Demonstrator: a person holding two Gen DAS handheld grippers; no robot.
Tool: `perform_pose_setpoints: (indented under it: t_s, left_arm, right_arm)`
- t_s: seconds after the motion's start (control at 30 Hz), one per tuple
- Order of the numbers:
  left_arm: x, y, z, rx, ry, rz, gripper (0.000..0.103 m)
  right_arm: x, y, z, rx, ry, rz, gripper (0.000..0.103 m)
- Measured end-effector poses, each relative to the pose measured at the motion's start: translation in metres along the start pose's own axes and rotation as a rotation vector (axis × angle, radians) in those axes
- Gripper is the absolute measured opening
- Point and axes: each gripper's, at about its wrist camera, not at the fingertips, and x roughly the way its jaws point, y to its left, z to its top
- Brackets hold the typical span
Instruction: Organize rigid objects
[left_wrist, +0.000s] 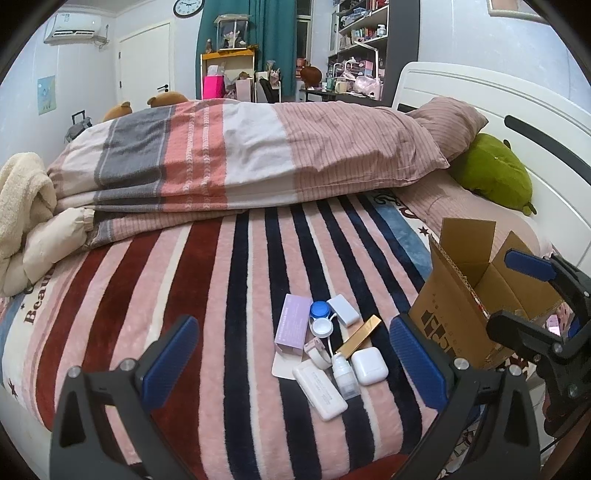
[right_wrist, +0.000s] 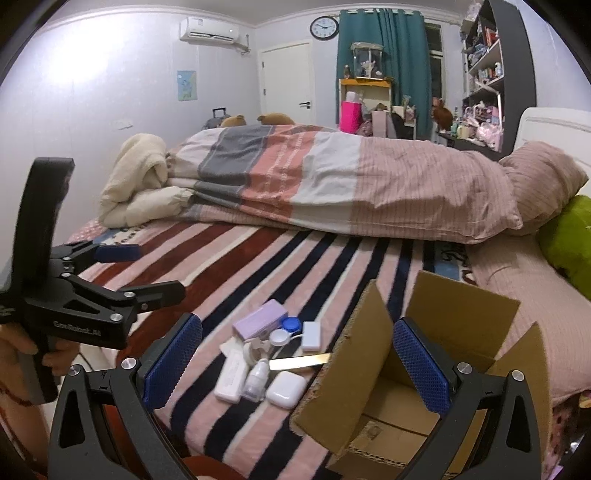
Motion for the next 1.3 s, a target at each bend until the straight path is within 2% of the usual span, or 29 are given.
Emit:
perform_pose_setpoints:
  t_s: [1.3]
  left_arm:
    - [-0.012, 0.010, -0.006, -0.023, -0.019, 0.007, 0.103]
  right_arm:
    - [-0.001, 0.005, -0.004, -0.002, -0.005, 0.012, 0.103]
